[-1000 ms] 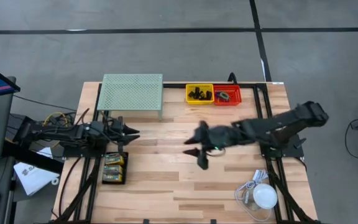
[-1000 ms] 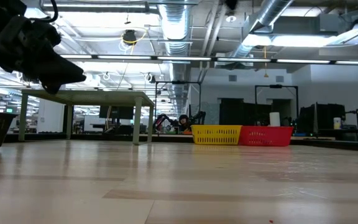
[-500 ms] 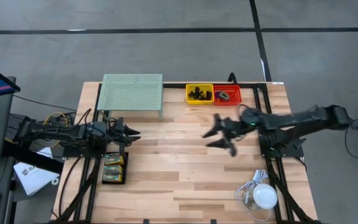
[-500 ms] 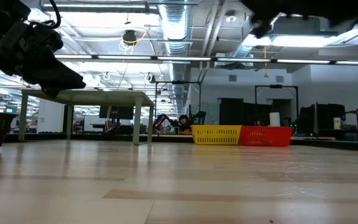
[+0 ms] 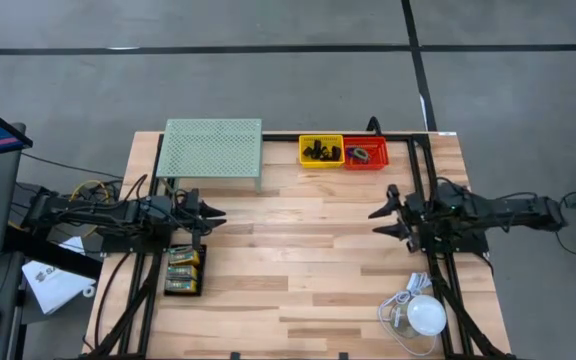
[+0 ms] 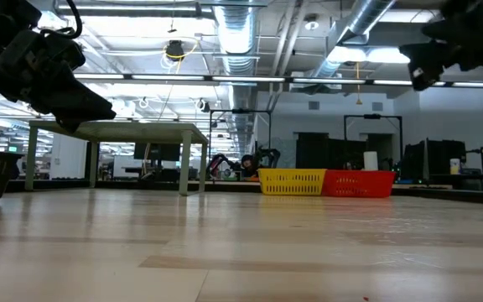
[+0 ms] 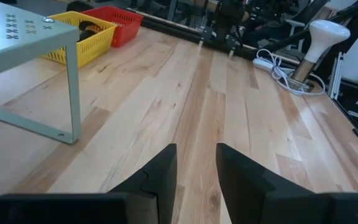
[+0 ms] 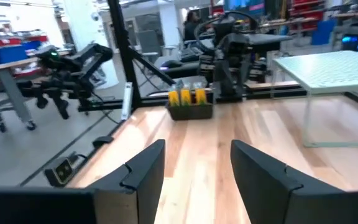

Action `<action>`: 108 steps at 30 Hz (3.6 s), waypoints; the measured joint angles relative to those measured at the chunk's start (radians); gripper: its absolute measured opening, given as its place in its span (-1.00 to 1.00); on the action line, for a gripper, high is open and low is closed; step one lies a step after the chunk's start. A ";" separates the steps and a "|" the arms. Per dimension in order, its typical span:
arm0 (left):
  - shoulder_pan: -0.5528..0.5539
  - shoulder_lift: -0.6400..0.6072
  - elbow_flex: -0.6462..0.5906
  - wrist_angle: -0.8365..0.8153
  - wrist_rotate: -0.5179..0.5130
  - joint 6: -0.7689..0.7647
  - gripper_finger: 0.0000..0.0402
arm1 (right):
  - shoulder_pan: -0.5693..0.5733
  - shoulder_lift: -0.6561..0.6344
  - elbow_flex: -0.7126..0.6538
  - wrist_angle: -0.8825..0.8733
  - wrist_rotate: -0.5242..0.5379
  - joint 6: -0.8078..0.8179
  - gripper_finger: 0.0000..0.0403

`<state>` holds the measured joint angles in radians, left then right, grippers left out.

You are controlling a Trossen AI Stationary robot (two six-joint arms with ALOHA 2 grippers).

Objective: Pick & Place Office Desk Supplies
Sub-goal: Return to Home Position

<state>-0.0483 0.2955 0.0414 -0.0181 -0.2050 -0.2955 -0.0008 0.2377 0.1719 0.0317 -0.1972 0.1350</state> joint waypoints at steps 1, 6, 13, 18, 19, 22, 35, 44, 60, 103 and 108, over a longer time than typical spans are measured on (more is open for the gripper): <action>0.000 0.000 0.000 0.000 0.000 0.000 -0.47 | 0.000 -0.045 -0.008 -0.036 0.014 -0.001 -0.11; 0.000 0.000 0.000 0.000 0.000 0.000 -0.46 | 0.000 -0.226 -0.018 -0.214 0.051 -0.014 -0.11; -0.001 0.000 0.000 0.001 0.000 0.000 -0.47 | 0.001 -0.234 -0.095 -0.170 0.058 0.018 -0.11; -0.001 0.000 0.000 0.005 0.000 0.000 -0.46 | 0.007 -0.235 -0.117 -0.133 0.062 0.081 -0.11; -0.001 0.000 0.000 0.005 0.000 0.000 -0.46 | 0.007 -0.235 -0.118 -0.132 0.064 0.083 -0.11; -0.001 0.000 0.000 0.005 0.000 0.000 -0.46 | 0.006 -0.235 -0.118 -0.133 0.066 0.078 -0.11; -0.001 0.000 0.000 0.004 0.000 0.000 -0.47 | -0.003 -0.191 -0.118 -0.135 0.068 0.075 -0.11; -0.001 0.000 0.000 0.004 0.000 0.000 -0.46 | -0.003 -0.191 -0.118 -0.135 0.068 0.075 -0.11; -0.001 0.000 0.000 0.004 0.000 0.000 -0.45 | -0.003 -0.191 -0.118 -0.136 0.068 0.075 -0.11; -0.001 0.000 0.001 0.004 0.000 0.000 -0.47 | -0.003 -0.190 -0.118 -0.136 0.067 0.075 -0.11; -0.001 0.000 0.001 0.003 0.000 0.000 -0.47 | -0.003 -0.190 -0.118 -0.136 0.067 0.075 -0.11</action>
<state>-0.0490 0.2955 0.0422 -0.0147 -0.2051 -0.2955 -0.0036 0.0475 0.0536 -0.1043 -0.1299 0.2104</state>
